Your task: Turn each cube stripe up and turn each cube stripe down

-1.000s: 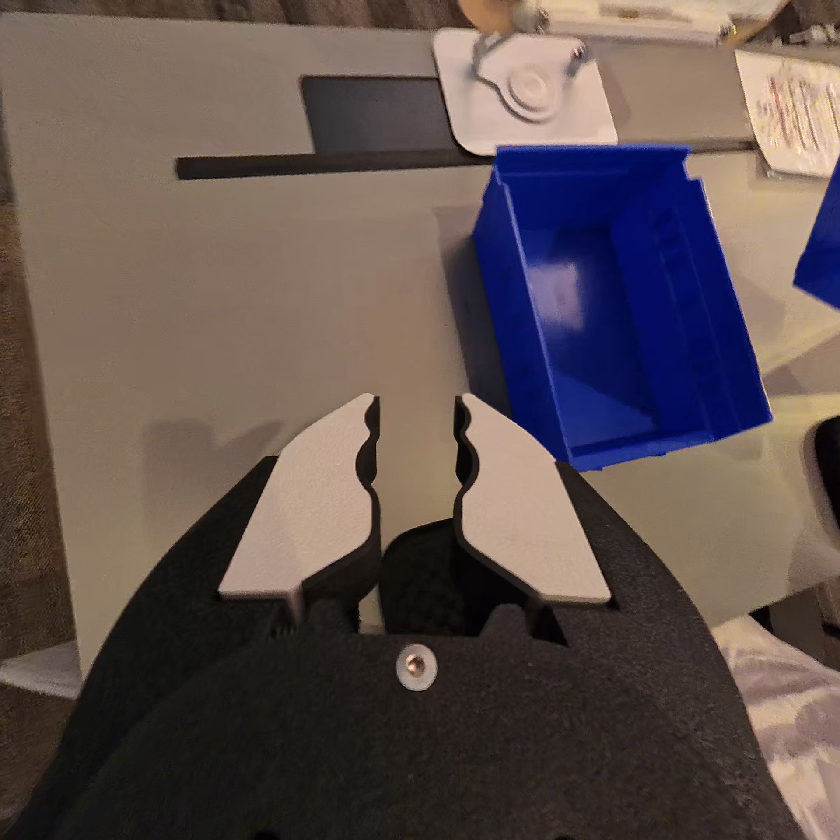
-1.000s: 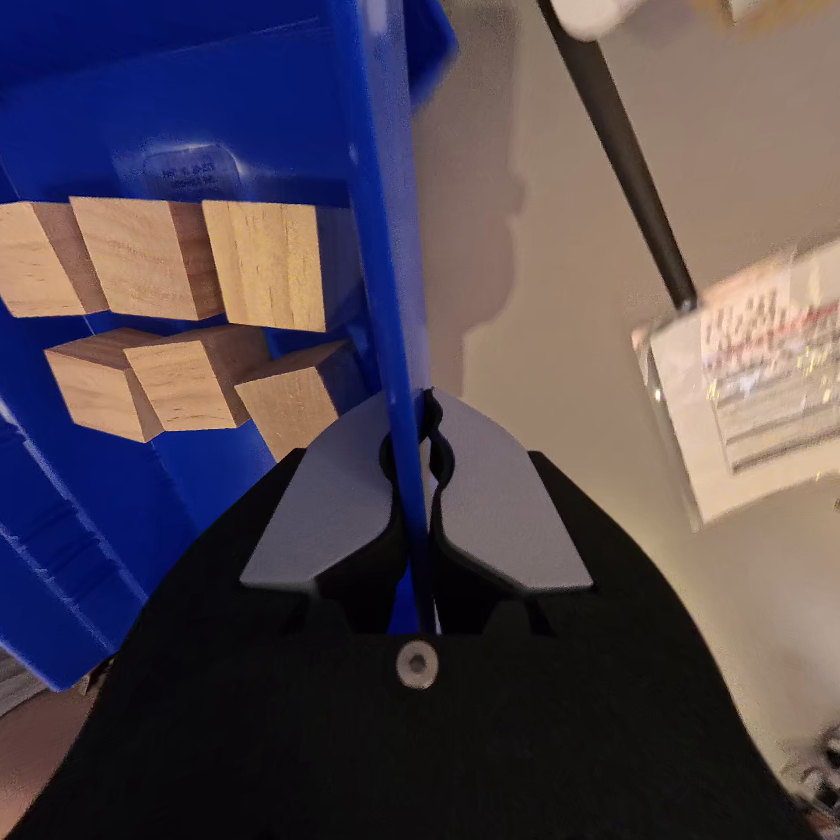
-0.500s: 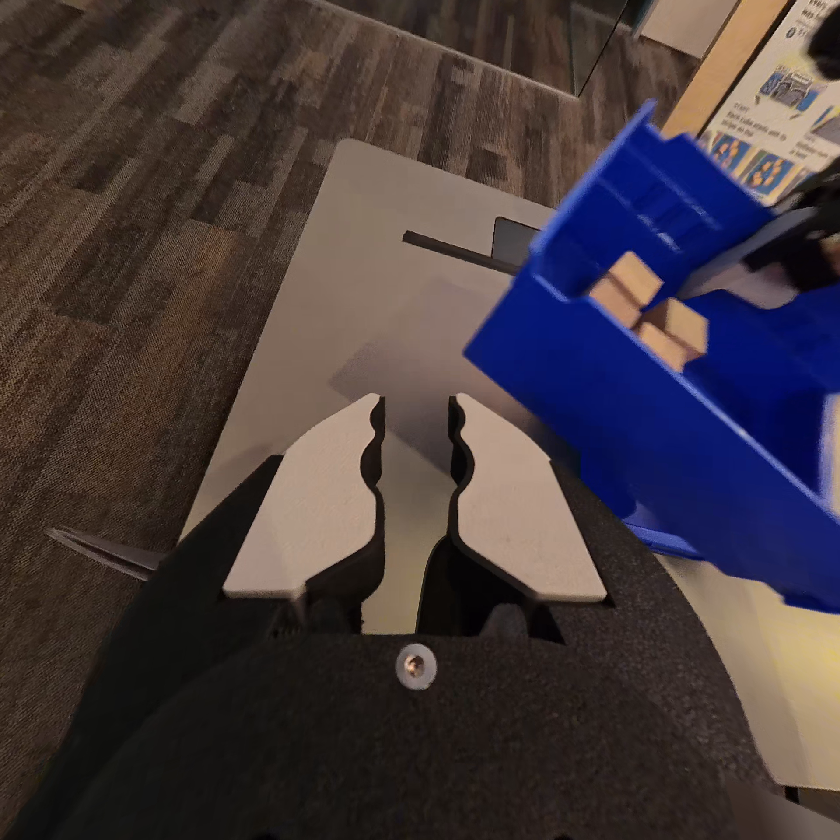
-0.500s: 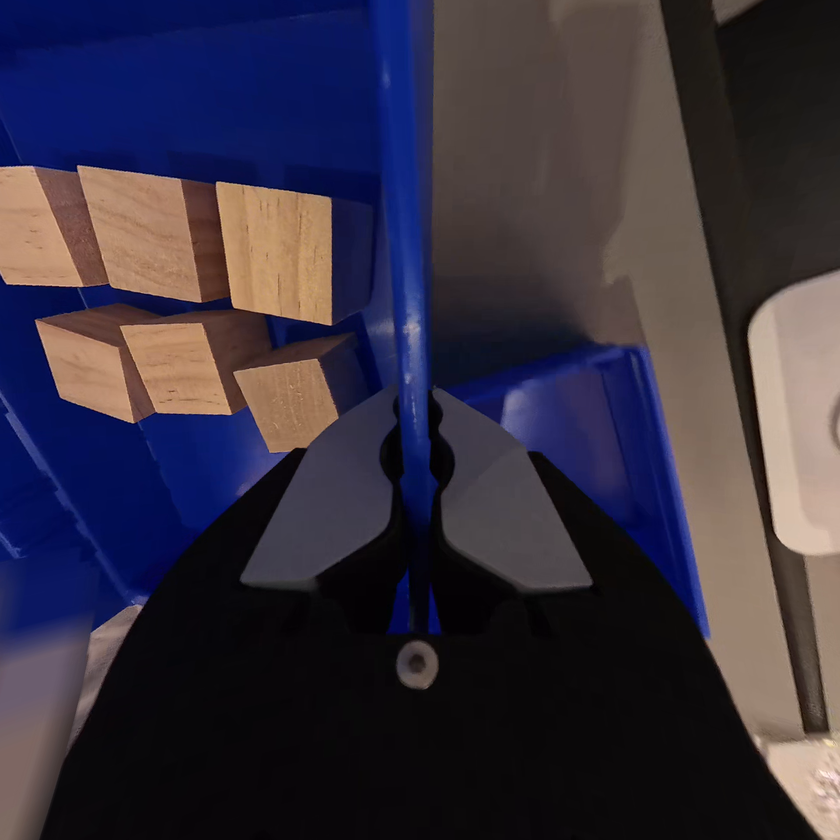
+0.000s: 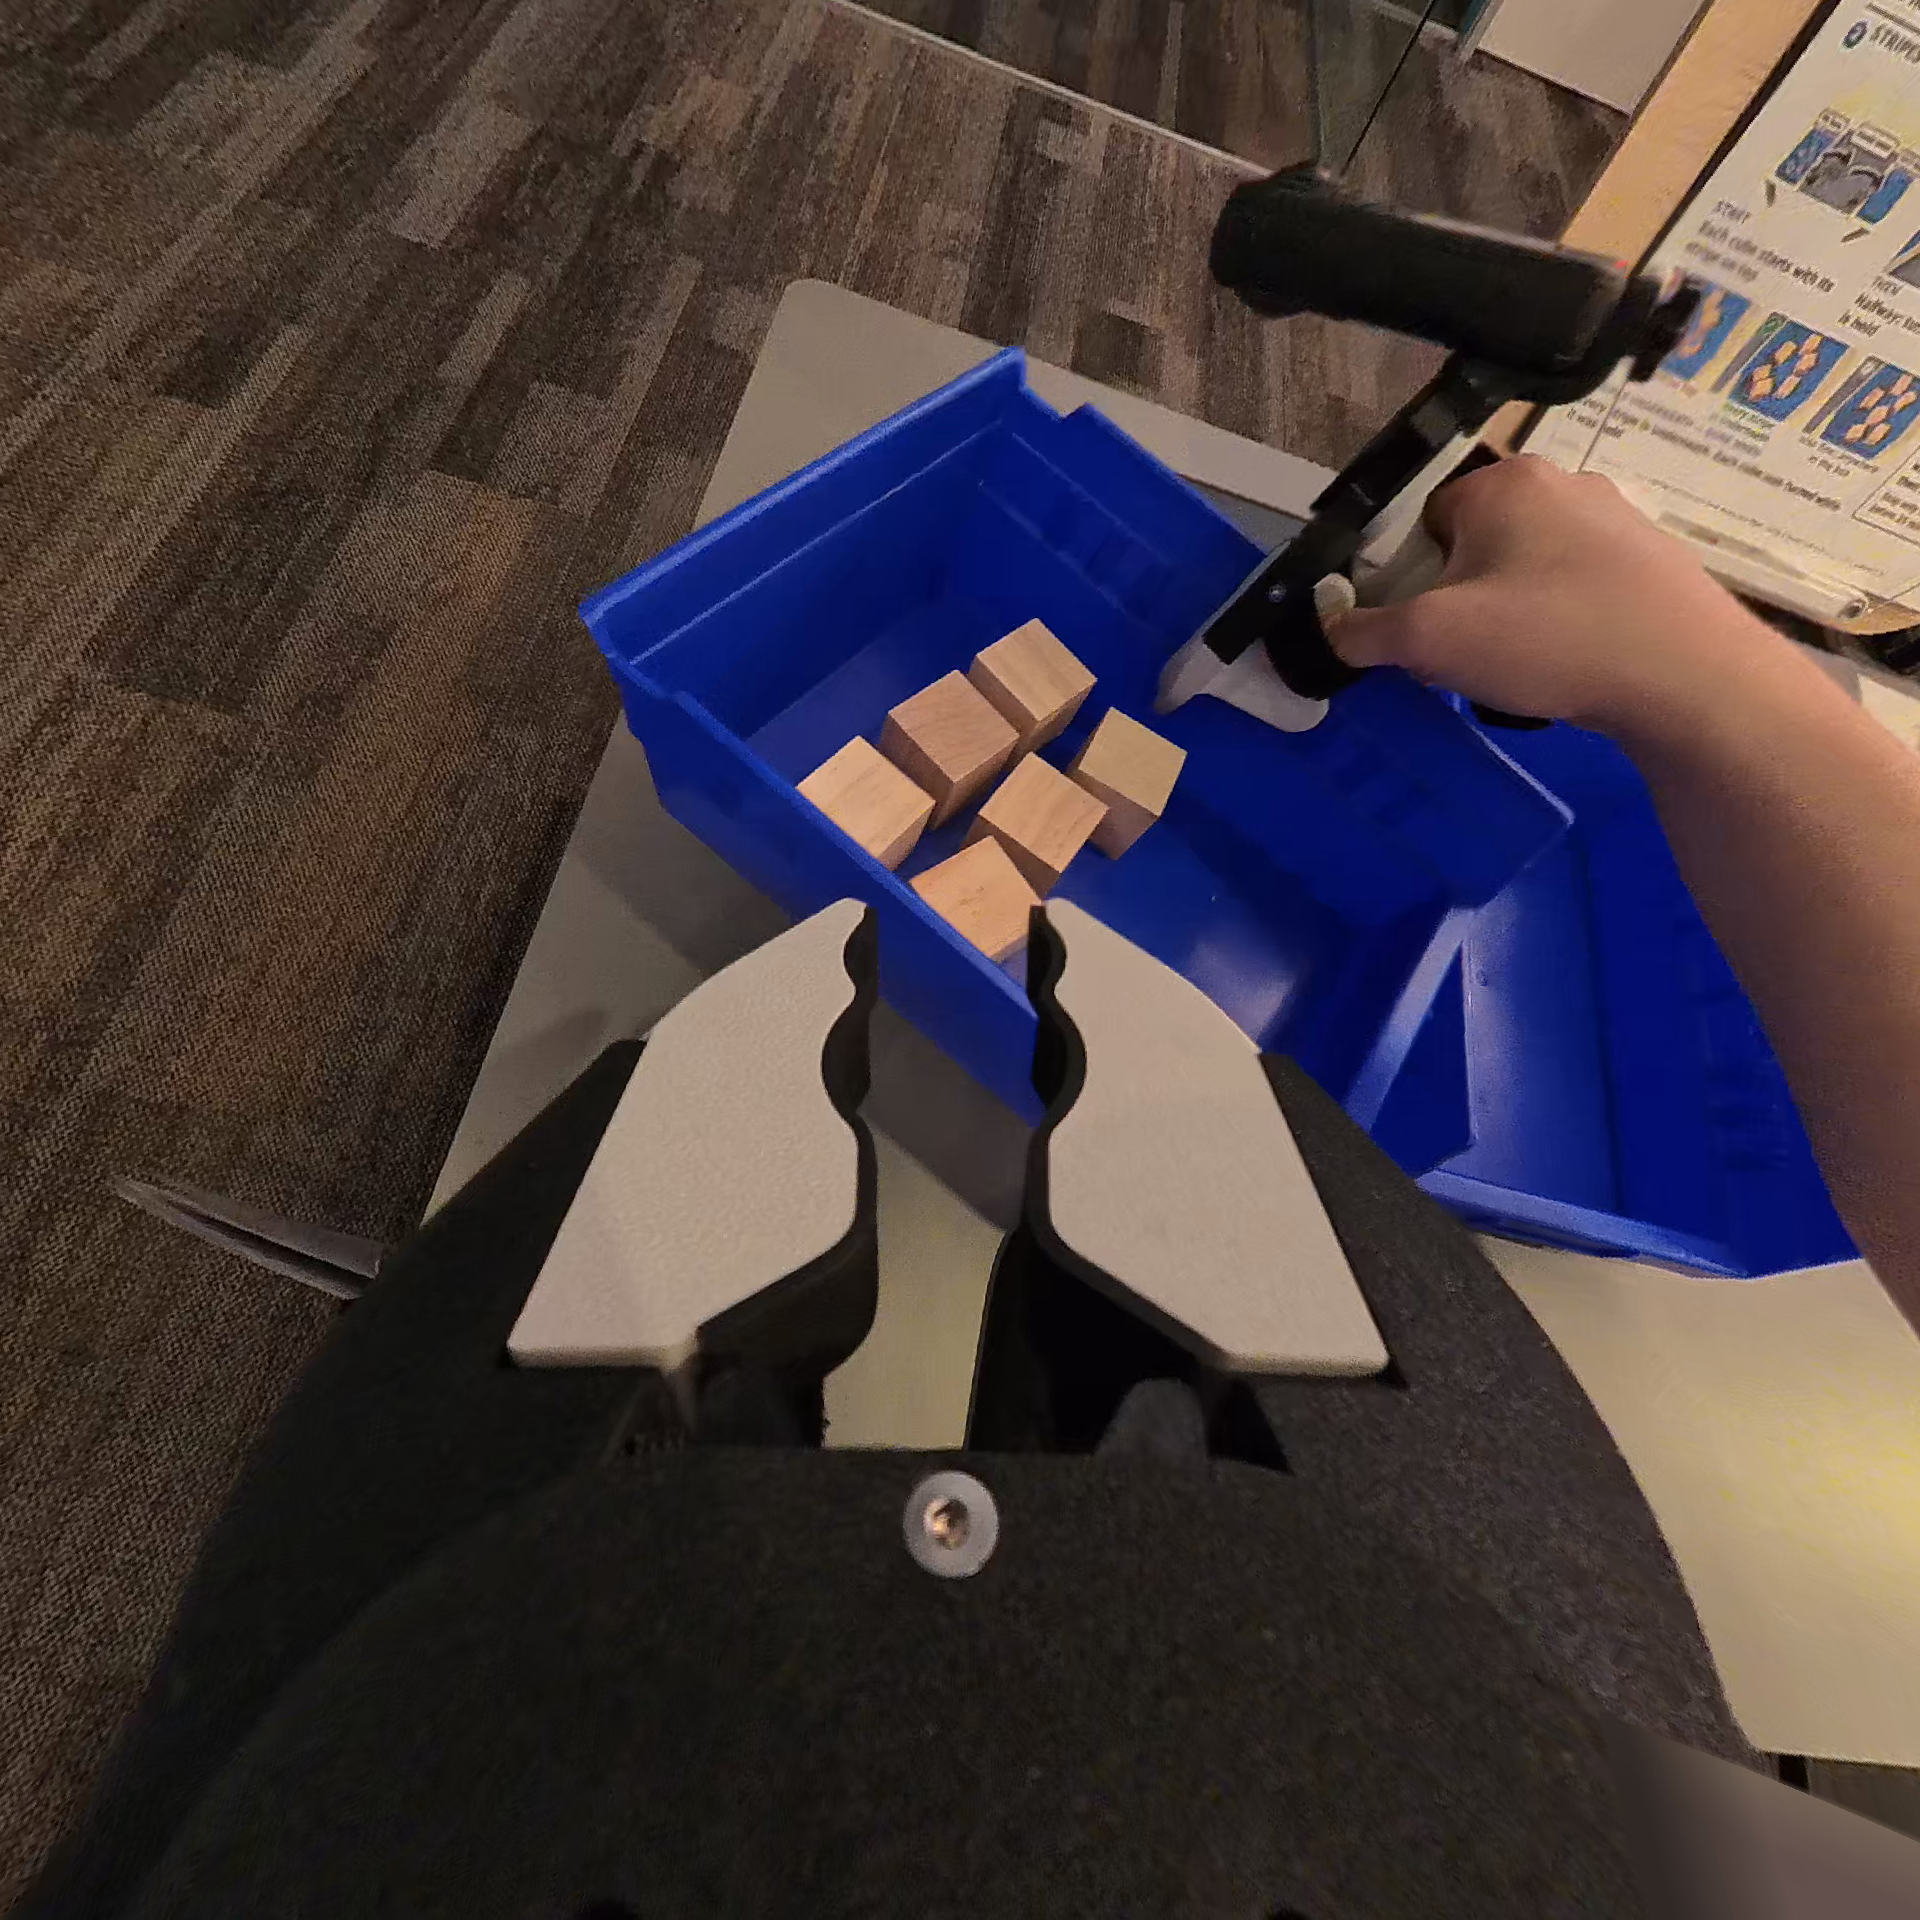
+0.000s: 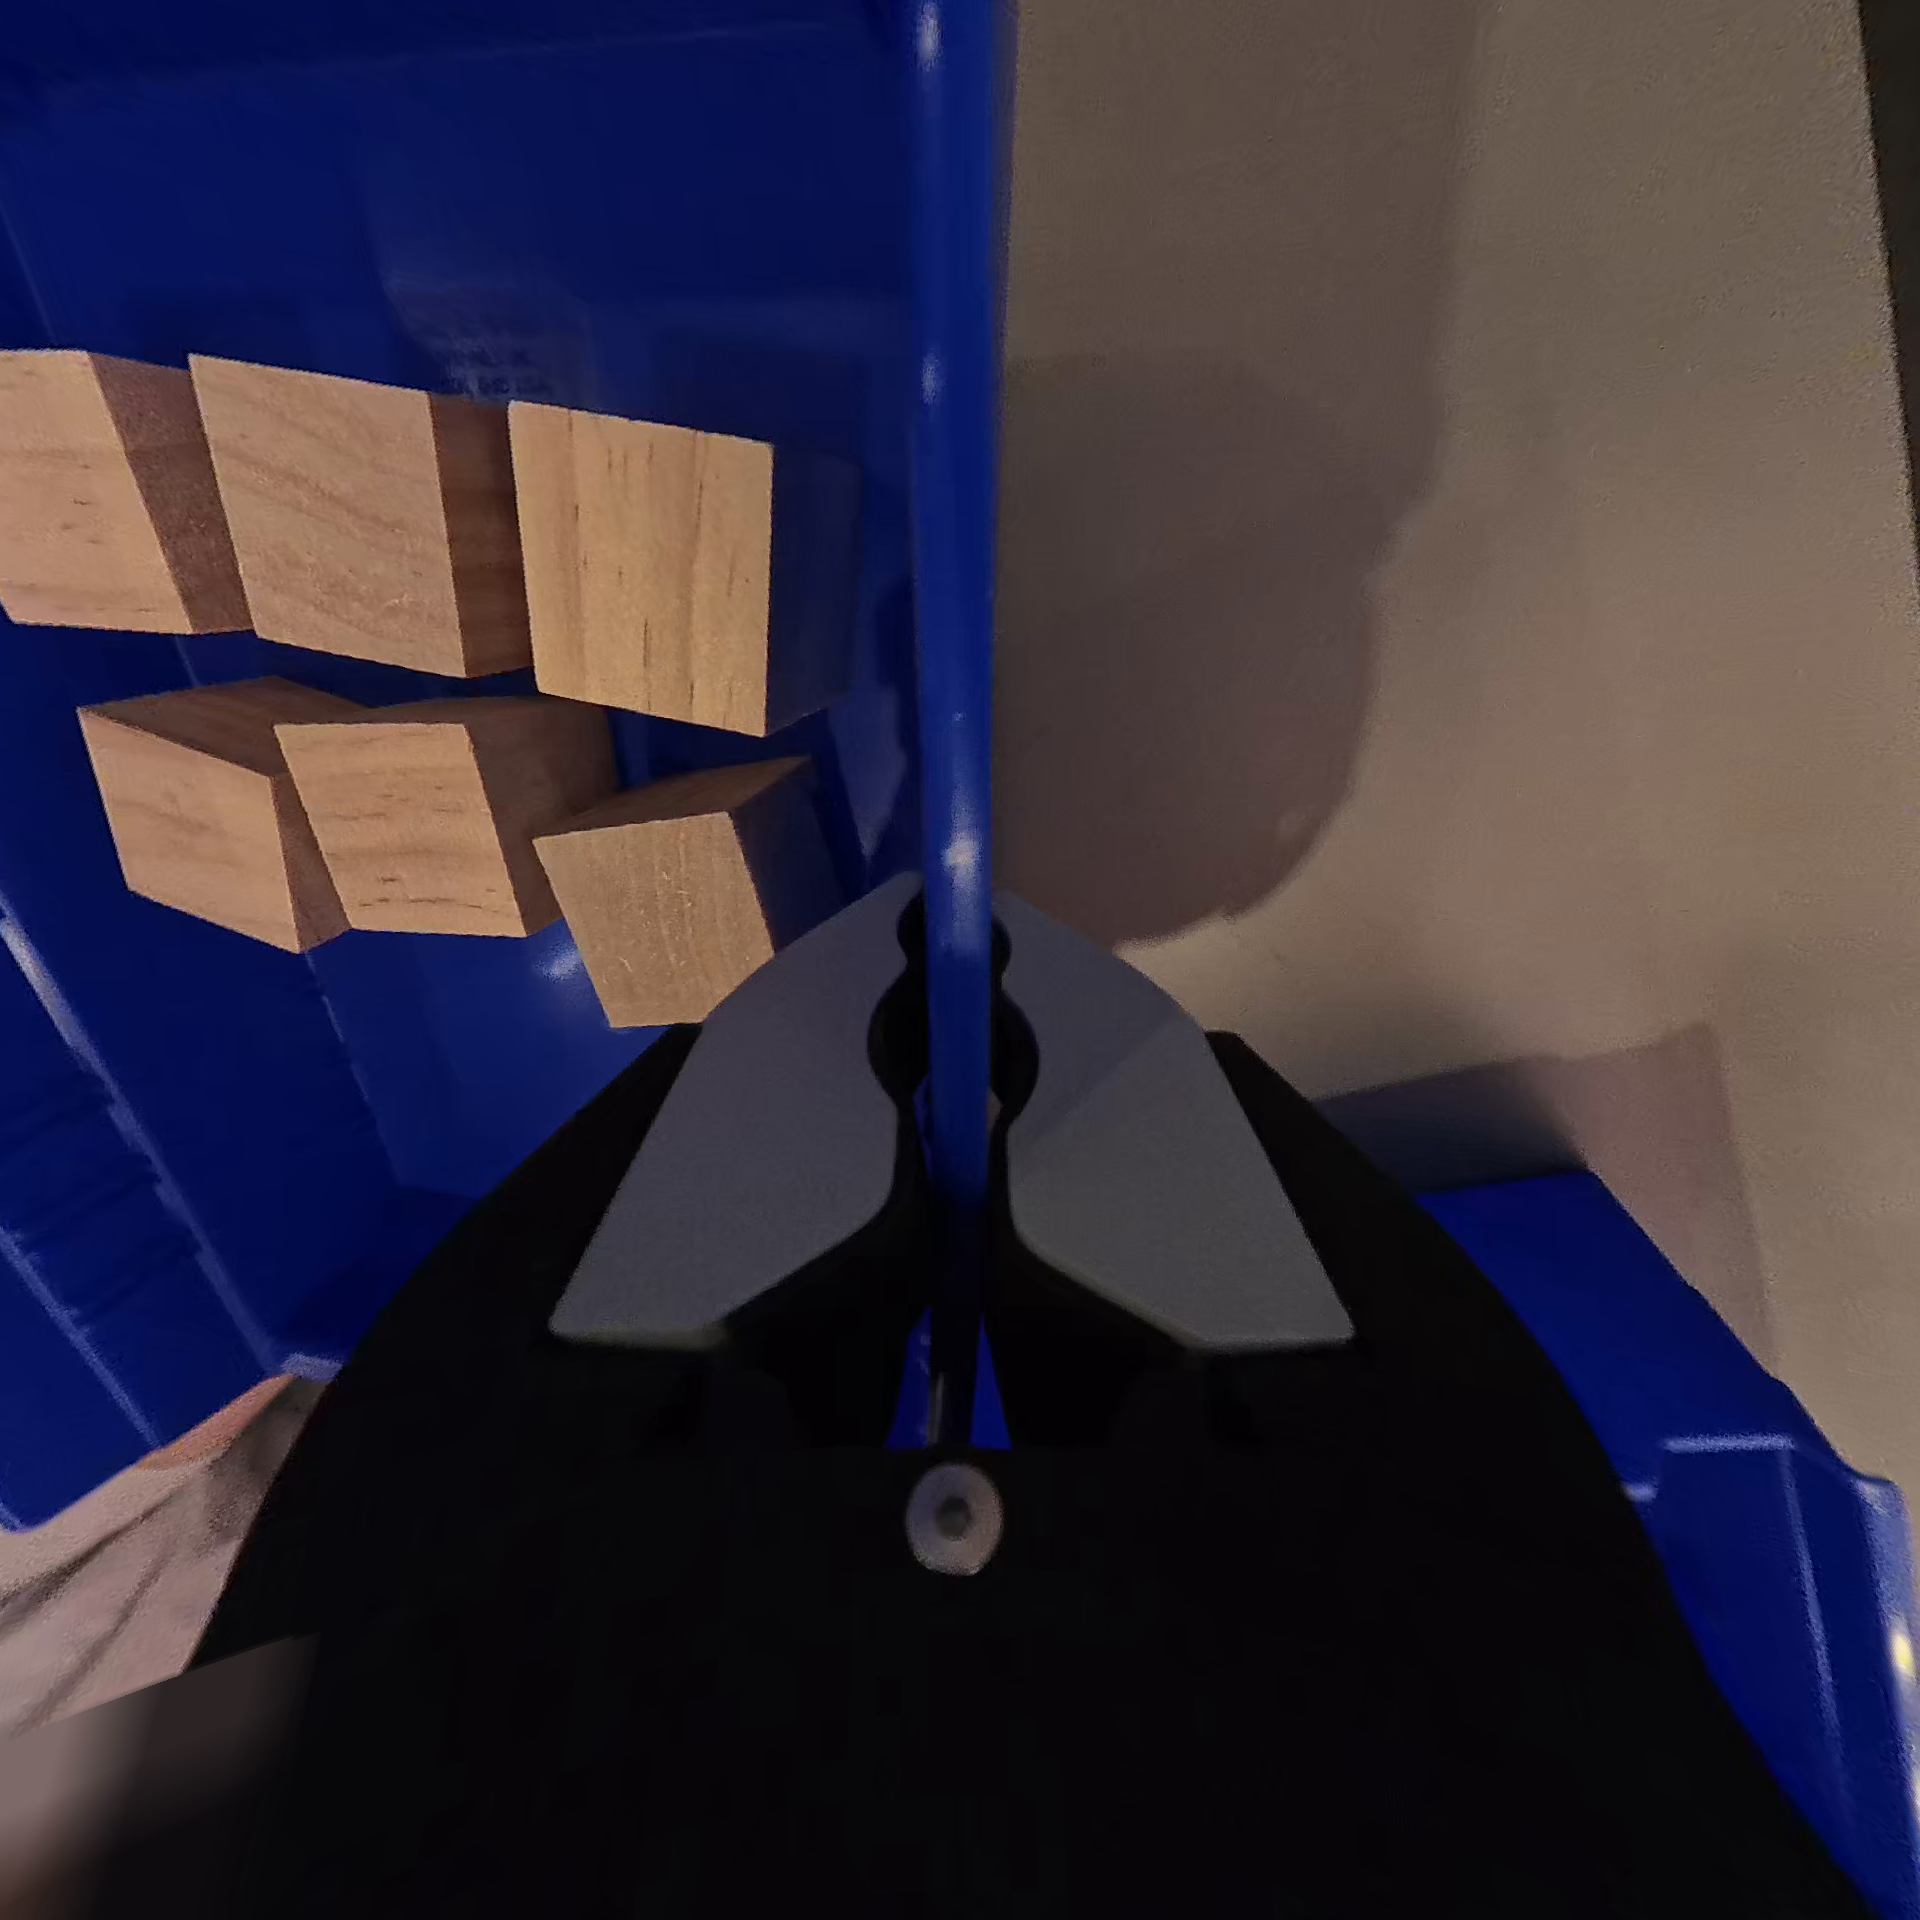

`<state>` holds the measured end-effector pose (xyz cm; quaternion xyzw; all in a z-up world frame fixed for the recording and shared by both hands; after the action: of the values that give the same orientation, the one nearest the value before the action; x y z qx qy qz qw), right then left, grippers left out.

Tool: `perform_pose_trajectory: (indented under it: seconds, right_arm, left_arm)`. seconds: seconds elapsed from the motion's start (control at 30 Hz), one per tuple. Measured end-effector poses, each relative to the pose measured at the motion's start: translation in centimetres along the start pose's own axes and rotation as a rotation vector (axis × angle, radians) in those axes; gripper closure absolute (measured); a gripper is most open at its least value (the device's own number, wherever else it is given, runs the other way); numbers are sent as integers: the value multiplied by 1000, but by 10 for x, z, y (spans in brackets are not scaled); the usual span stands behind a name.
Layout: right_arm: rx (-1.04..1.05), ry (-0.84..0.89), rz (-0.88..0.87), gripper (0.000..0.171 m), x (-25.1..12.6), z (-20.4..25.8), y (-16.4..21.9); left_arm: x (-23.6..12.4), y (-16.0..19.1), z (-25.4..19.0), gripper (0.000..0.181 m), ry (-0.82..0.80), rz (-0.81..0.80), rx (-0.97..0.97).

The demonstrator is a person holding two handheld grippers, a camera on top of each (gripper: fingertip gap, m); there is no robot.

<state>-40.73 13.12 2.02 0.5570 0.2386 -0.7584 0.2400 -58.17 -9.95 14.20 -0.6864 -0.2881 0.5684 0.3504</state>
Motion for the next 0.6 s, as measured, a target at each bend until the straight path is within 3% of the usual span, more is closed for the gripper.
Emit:
perform_pose_trajectory:
  seconds: [0.33,0.5,0.6]
  right_arm:
    - [155,36,-29,162,59,-35,12]
    - [41,59,-58,157,53,-34,13]
    - [-15,26,-280,157,21,-34,10]
  left_arm:
    - [18,-4,-9,153,40,59,50]
    - [28,-6,-20,151,47,100,91]
    - [31,-7,-27,149,42,120,120]
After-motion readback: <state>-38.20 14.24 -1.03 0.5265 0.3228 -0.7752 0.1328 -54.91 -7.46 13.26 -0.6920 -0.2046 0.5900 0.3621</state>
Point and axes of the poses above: each gripper's, where its closed fingertips meet, x out along the fingers, y out of its underside, z = x × y across the jaws, the point moved 8 cm from there along -x, back along the fingers, and after that the axes turned 8 degrees about x, right-handed, at the moved point
